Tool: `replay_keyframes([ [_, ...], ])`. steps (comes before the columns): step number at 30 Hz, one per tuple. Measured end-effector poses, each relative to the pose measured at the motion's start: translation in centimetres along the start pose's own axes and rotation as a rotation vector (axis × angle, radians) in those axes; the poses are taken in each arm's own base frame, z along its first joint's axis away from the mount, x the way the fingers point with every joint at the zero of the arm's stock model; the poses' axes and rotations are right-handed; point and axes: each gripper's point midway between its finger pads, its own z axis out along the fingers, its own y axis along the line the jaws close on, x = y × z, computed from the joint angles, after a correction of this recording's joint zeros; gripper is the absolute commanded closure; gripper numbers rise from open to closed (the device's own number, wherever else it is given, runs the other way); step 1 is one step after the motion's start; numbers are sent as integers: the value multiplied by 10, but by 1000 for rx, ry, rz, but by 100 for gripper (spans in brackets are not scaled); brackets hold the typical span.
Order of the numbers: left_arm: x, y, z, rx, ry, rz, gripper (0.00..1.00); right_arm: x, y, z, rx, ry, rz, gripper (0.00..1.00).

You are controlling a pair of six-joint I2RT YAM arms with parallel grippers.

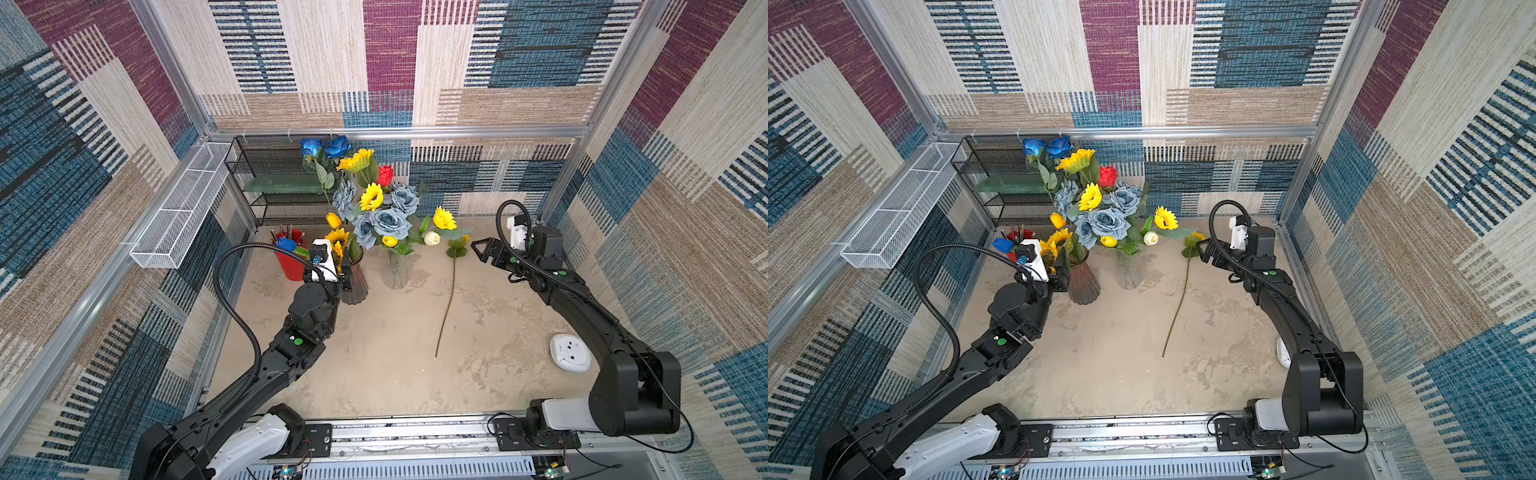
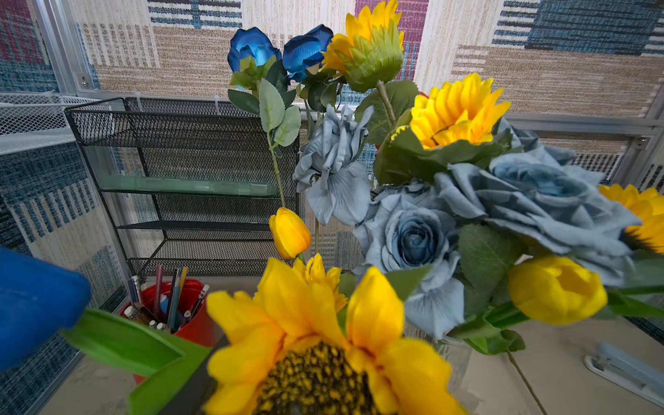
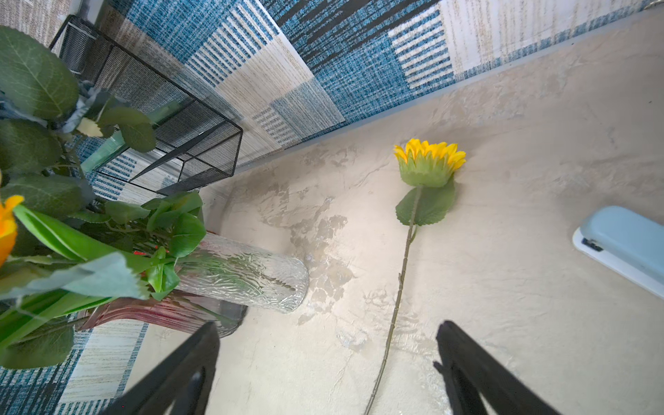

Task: Pick out yellow flowers from the vase
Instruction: Pick up the flower from the vase.

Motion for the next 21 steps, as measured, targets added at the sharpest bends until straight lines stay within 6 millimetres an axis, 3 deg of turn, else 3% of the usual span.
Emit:
replay_keyframes([
  [6,-12,-3,-2,22,3,-6,50,1,-1,1,0,3,2,4],
  [16,-55,-6,-6,53,-13,-13,50,3,1,0,-9,7,5,4],
  [21,-66,-6,-13,74,-9,-4,50,1,4,-3,-13,-3,-1,4],
])
